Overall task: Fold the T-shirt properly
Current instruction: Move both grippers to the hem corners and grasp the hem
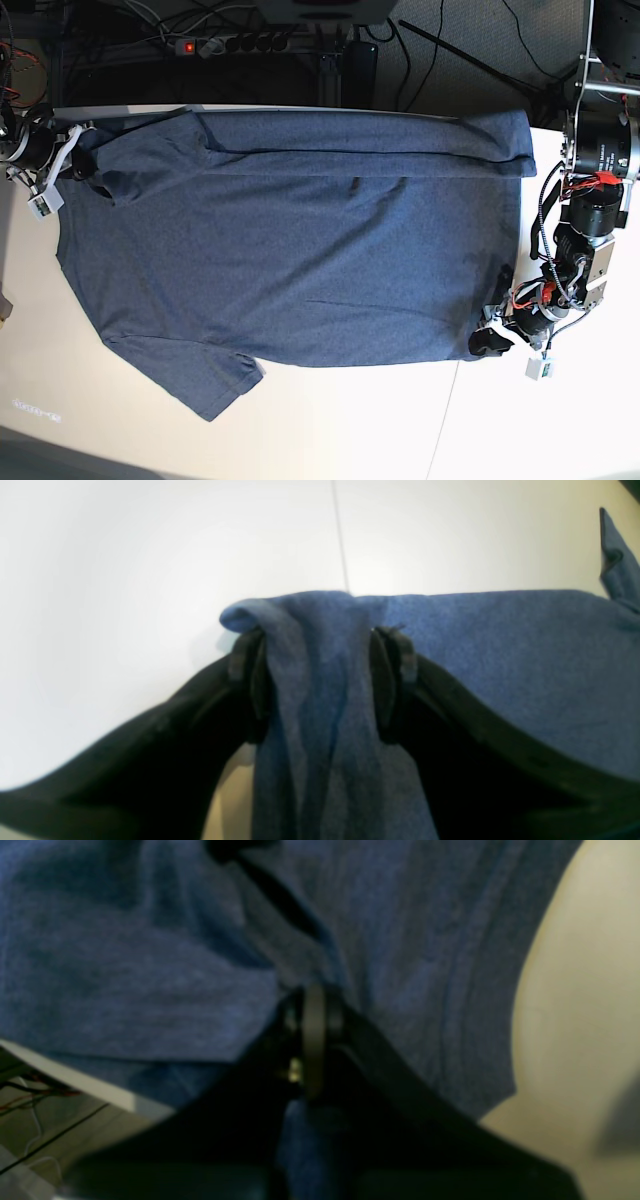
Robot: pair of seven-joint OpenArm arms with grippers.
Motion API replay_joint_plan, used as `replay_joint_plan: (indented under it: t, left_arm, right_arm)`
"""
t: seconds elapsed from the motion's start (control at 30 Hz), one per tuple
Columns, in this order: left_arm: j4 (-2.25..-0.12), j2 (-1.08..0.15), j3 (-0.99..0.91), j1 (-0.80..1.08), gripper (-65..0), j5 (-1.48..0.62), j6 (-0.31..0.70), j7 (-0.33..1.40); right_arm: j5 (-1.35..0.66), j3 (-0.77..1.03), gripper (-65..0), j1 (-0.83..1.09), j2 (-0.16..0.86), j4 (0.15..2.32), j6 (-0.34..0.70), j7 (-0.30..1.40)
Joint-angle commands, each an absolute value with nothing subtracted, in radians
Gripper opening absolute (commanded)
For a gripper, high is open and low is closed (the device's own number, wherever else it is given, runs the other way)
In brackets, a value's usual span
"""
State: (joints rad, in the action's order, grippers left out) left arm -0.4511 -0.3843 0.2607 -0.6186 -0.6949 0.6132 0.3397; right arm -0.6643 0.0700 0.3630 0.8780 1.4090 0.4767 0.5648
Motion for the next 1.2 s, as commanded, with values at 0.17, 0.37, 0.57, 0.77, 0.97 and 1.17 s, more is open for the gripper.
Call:
replay_joint_plan:
  t: [0.17,0.37,0.57,0.77,0.97,1.17]
  left_arm:
    - [-0.459,-0.397,0.258,-0.645,-49.6,-0.666,0.563,0.340]
    - [-0.459,-0.397,0.258,-0.645,-65.0,-0.600,0.553,0.273]
    - [-0.459,-0.396,0.258,-0.645,-65.0,-0.562,0.553,0.213]
    - [-0.459,-0.396,0.258,-0.645,-65.0,-0.556,0.553,0.227]
    - [-0.459,-0.396,0.258,-0.645,-65.0,-0.556,0.553,0.240]
    - [-0.459,-0.397,0.342,-0.645,-65.0,-0.535,0.553,0.240]
  right_arm:
    - [-0.633,0.076,-65.0,0.360,0.897,1.407,0.513,0.599]
    - [-0.636,0.076,-65.0,0.355,0.894,1.407,0.513,0.594]
    - [-0.636,0.076,-65.0,0.334,0.894,1.407,0.513,0.582]
    - [-0.697,0.104,-65.0,0.239,0.895,1.409,0.513,0.585]
    - [-0.760,0.151,-65.0,0.149,0.896,1.409,0.514,0.637]
    - [-0.766,0.151,-65.0,0.053,0.894,1.402,0.513,0.640]
